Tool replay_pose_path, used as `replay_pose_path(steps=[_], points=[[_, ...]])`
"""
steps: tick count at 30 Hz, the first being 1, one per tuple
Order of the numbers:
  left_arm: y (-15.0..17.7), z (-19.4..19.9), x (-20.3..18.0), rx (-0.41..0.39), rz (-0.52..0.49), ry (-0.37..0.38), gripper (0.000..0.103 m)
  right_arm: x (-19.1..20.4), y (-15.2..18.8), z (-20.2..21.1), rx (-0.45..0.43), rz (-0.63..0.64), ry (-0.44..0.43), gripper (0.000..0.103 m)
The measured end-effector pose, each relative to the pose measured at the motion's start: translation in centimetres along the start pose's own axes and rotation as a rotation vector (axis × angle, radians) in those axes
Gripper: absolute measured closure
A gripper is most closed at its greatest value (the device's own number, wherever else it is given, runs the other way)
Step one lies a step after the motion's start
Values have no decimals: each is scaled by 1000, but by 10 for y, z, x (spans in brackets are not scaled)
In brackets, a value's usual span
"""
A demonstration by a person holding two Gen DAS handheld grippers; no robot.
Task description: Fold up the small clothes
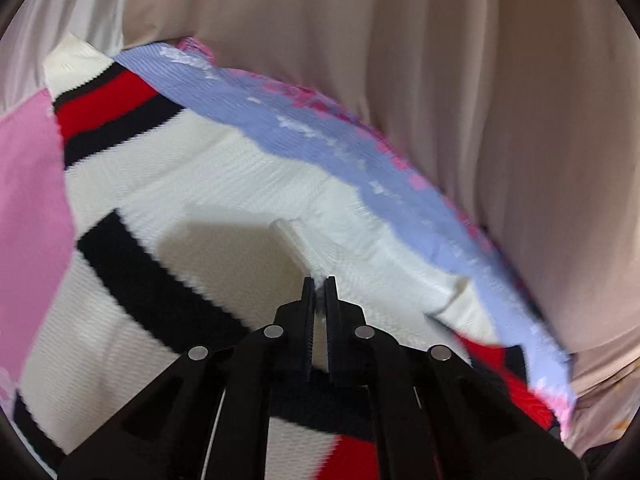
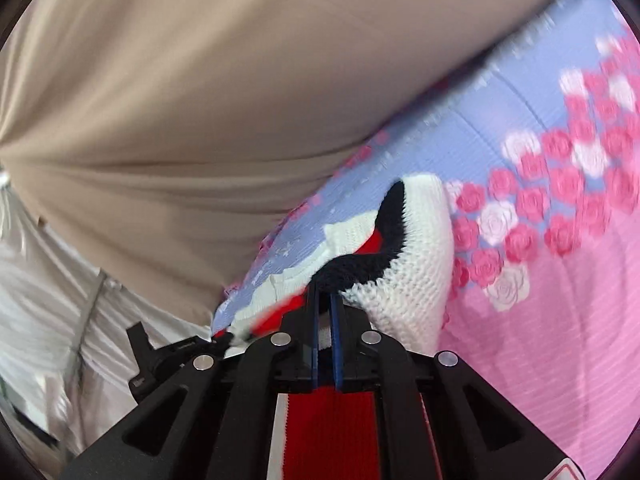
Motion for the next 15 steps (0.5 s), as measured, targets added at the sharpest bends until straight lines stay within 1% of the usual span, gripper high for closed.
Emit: replay_pose_path(steps=[1, 3, 4, 5, 6, 7, 8, 9, 10, 11, 12, 13, 14, 15], points=[[10, -14, 6, 38, -12, -42, 99, -6, 3, -6, 27, 7, 29, 96], [27, -31, 18, 114, 16, -64, 99, -40, 16, -33, 126, -17, 153, 96], [30, -31, 21, 113, 24, -57, 99, -53, 24, -41, 170, -45, 204, 96], [31, -29, 22, 102, 15, -57, 98, -52, 25, -38, 163, -56, 192, 96], [32, -28, 22, 96, 1, -61, 98, -42, 23, -32, 137, -40, 160, 96], [33, -30, 22, 96, -2, -57, 98, -30, 21, -24, 108, 6, 149, 96], [34, -31, 21, 95, 2, -53, 98, -26, 20, -21, 94, 40, 155, 96], [33, -31, 22, 94, 8, -49, 96, -26, 20, -24, 97, 67, 175, 96], [32, -32, 22, 100, 19, -36, 95, -39, 22, -35, 142, 65, 234, 96], [31, -28, 24, 110, 33, -18, 95, -57, 24, -42, 181, 41, 287, 100], [29, -22, 28, 110, 57, 12, 93, -61, 25, -40, 176, -2, 268, 100], [25, -14, 37, 97, 73, 22, 88, -61, 24, -35, 168, -25, 268, 97], [20, -5, 46, 74, 93, 21, 73, -53, 23, -26, 157, -17, 275, 93], [14, 6, 59, 43, 118, 21, 58, -39, 23, -14, 129, 29, 286, 89]])
Point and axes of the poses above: each gripper's, at about its wrist camera, not at the fingertips, and z roughly against the way its jaws point, x to its left, y to its underside, the point moved 6 cm from there along -z, roughly the way its jaws point, and after that the axes turned 8 degrees about -z, right-handed, at the moved point
